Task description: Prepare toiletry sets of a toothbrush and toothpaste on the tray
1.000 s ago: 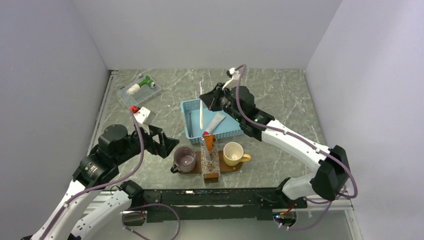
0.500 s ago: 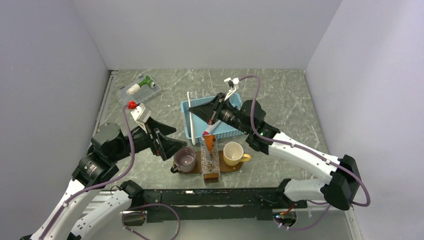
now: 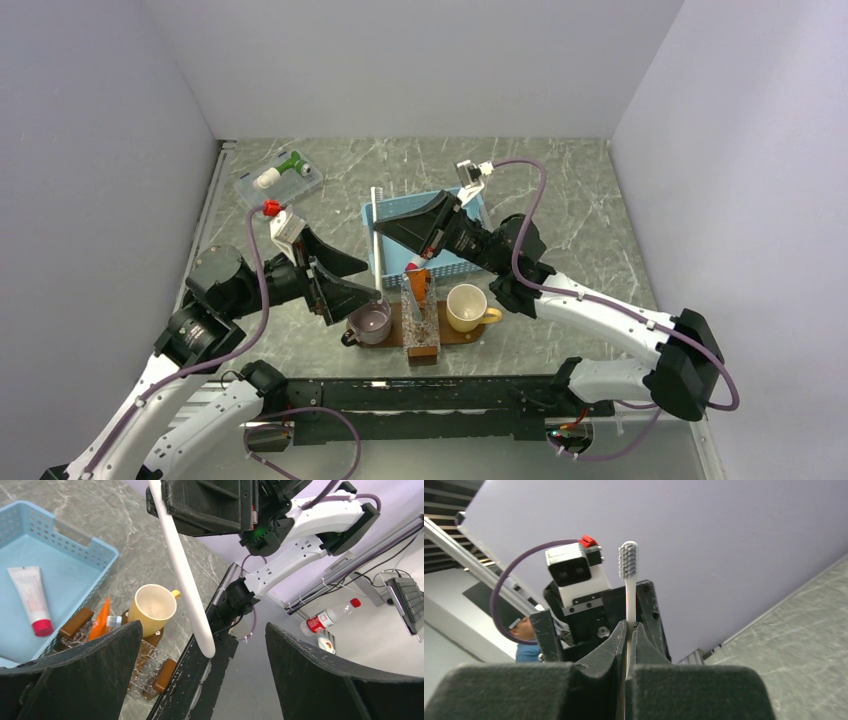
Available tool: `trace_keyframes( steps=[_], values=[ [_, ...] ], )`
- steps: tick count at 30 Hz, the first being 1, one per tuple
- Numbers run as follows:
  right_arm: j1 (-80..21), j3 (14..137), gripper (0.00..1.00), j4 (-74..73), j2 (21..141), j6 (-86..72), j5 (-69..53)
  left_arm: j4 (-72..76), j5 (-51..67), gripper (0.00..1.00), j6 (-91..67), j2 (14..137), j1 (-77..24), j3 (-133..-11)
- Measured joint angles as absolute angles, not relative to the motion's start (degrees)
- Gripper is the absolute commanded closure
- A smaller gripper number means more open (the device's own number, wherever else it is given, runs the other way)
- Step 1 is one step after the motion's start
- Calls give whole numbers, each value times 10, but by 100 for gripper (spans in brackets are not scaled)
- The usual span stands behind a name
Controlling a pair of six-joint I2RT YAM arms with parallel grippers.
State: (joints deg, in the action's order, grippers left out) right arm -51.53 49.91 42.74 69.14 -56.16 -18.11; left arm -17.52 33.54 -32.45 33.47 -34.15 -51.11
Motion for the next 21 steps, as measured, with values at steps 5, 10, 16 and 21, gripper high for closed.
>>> trace_keyframes(
  steps=[5, 10, 16, 21],
  values=[
    [-521, 499, 100, 491, 714, -598, -195, -145, 361, 4, -342, 335, -342, -496],
    [-525, 499, 100, 532, 743, -622, -204, -117, 388, 31, -358, 335, -342, -481],
    [-527, 499, 100, 557, 753, -637, -212, -91, 415, 70, -370, 336, -342, -477],
    [-533, 499, 100, 580, 748, -639, -223, -94, 413, 100, -374, 344, -337, -475]
  ],
)
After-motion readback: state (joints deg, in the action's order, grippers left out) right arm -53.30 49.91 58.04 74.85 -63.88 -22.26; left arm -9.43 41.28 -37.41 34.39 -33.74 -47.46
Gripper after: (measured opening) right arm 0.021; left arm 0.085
